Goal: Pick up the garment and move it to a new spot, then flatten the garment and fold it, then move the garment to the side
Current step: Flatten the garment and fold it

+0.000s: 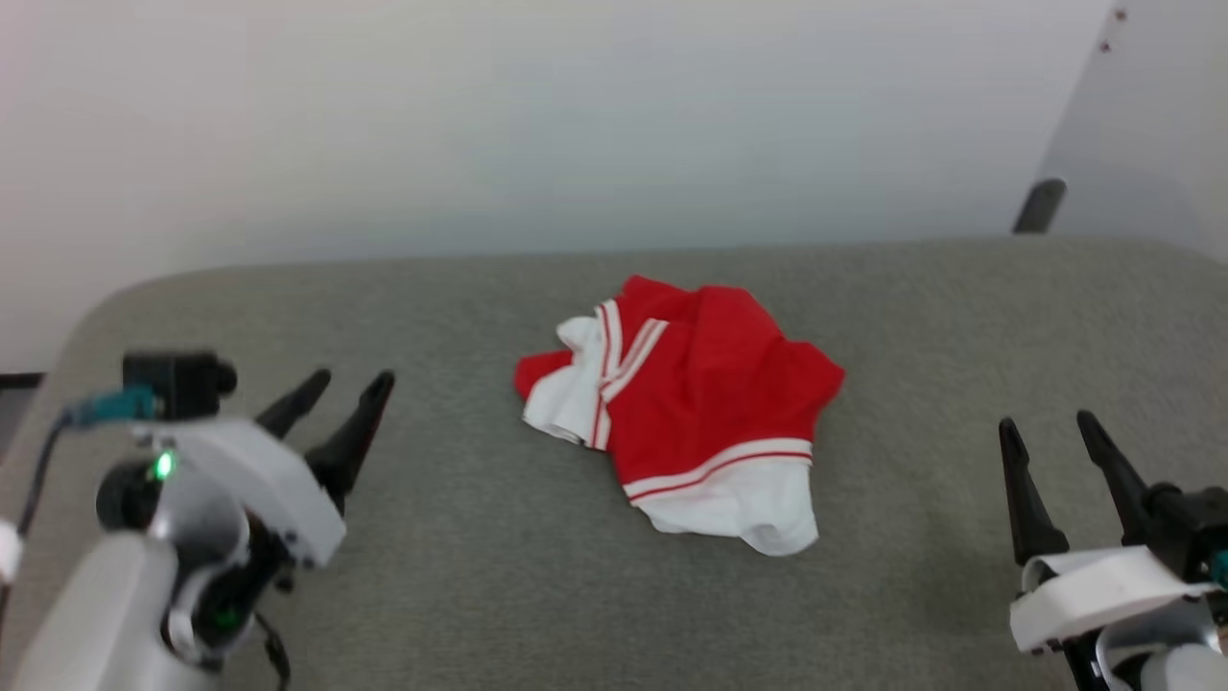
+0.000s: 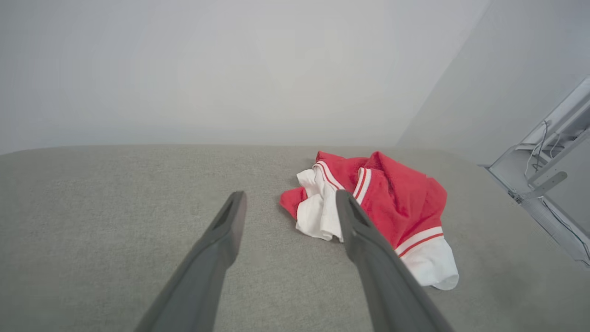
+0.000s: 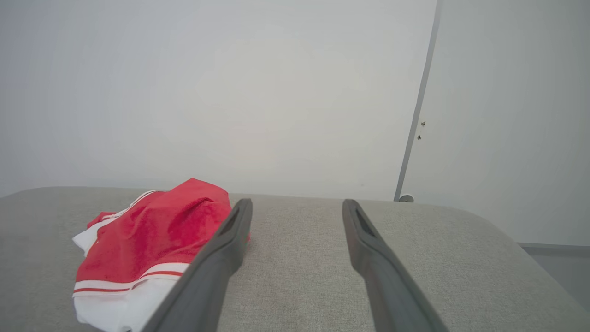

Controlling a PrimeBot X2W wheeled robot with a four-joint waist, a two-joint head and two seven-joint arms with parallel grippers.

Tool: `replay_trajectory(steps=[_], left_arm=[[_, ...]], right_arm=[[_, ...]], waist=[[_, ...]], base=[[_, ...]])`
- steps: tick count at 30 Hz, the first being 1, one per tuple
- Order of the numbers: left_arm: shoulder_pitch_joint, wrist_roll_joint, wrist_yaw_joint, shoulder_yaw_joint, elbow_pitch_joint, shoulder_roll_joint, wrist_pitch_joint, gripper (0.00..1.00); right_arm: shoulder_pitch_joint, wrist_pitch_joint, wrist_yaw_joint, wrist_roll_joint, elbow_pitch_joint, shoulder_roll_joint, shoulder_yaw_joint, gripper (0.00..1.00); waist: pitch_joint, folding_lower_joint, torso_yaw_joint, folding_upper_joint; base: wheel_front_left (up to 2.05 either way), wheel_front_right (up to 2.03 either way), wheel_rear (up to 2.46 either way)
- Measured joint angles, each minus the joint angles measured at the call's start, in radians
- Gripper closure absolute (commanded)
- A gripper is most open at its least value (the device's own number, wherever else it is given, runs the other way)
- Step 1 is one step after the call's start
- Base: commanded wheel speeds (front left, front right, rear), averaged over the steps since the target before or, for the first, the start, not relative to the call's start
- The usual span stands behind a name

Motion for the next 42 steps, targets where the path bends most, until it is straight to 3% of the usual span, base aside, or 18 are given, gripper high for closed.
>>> replay_trajectory(steps=[11,24,39,41,42], left_arm=[[-0.179,-0.021,0.010,-0.051,0.042,0.029,0.203,0.00],[-0.265,-0.038,0.093,-0.102,0.141,0.059,0.439,0.00],[-0.329,-0.006,0.095,-0.137,0.258,0.063,0.449,0.01],[-0.335,-0.011,0.092,-0.134,0.277,0.054,0.447,0.74],[-0.339,-0.011,0.091,-0.134,0.284,0.051,0.444,1.00]], right_arm=[[-0.068,-0.036,0.000,-0.001,0.019,0.023,0.008,0.00],[-0.121,-0.077,0.000,0.003,0.041,0.049,0.008,0.00],[-0.156,-0.089,0.000,0.003,0.065,0.058,0.017,0.00],[-0.157,-0.090,0.000,0.003,0.066,0.058,0.017,0.00],[-0.158,-0.091,0.000,0.002,0.065,0.059,0.017,0.00]], waist=[[0.106,0.0000,-0.116,0.0000],[0.243,0.0000,-0.225,0.0000],[0.315,0.0000,-0.266,0.0000],[0.314,0.0000,-0.265,0.0000],[0.314,0.0000,-0.264,0.0000]], base=[[0.00,0.00,0.00],[0.00,0.00,0.00],[0.00,0.00,0.00],[0.00,0.00,0.00],[0.00,0.00,0.00]])
